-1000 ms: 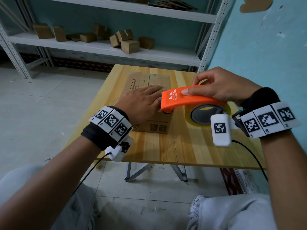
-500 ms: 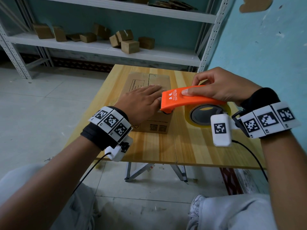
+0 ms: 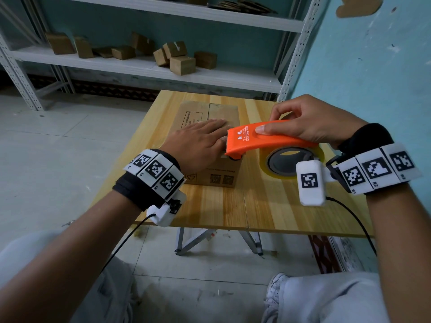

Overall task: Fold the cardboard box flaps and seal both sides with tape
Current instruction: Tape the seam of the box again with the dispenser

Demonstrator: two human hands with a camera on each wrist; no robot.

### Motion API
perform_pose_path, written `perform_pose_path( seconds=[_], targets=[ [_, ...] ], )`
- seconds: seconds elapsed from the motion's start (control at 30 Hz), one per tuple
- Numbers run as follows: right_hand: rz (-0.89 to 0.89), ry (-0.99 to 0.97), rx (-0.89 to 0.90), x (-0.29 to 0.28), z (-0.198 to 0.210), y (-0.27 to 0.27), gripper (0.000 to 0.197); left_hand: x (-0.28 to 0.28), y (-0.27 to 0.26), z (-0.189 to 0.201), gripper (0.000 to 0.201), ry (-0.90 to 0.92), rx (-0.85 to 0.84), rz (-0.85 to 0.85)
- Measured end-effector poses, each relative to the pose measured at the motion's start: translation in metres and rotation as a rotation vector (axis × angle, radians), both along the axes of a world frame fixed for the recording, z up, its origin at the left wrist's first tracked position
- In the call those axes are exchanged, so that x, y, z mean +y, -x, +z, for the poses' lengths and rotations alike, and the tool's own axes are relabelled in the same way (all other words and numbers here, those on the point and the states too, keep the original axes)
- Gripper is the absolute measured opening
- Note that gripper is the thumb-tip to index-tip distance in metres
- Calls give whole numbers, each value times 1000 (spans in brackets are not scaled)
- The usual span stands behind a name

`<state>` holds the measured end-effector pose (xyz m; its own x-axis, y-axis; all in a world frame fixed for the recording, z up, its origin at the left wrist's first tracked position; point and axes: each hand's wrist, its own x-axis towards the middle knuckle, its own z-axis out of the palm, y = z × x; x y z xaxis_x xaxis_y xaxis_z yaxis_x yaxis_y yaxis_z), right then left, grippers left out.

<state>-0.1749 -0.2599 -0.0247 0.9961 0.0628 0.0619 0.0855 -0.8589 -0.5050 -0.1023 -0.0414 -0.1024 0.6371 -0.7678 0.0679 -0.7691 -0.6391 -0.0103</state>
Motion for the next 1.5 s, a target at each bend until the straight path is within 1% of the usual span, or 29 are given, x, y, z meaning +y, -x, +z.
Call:
perform_pose_path(
  seconds=[0.1, 0.17, 0.3, 0.4, 0.47, 0.73, 0.97, 1.13, 1.3, 1.4, 1.5],
  targets=[
    [6, -4, 2, -1, 0, 0, 36, 0, -2, -1, 72, 23, 18, 10],
    [12, -1, -4, -1, 0, 0, 39, 1, -4, -2, 78, 23, 14, 2],
    [13, -6, 1, -1, 0, 0, 40, 0, -6, -5, 73, 45, 30, 12],
    [12, -14, 4, -2, 0, 1, 39, 0, -7, -5, 87, 60, 38, 5],
    [11, -10, 5, -2, -1, 0, 38, 0, -8, -6, 91, 56, 37, 3],
    [22, -16, 6, -5, -2, -1, 44, -1, -9, -8, 87, 62, 20, -8],
    [26, -24, 2, -7, -3, -1, 44, 0, -11, -9, 89, 27, -8, -25],
    [36, -35, 5, -8, -3, 0, 45, -2, -12, -11, 85, 85, 40, 7],
    [30, -29, -1, -8, -4, 2, 41, -2, -12, -11, 88, 61, 15, -2],
    [31, -31, 0, -8, -3, 2, 43, -3, -13, -13, 79, 90, 41, 12],
    [30, -39, 6, -8, -3, 3, 45, -4, -12, -13, 75, 112, 51, 25]
  ],
)
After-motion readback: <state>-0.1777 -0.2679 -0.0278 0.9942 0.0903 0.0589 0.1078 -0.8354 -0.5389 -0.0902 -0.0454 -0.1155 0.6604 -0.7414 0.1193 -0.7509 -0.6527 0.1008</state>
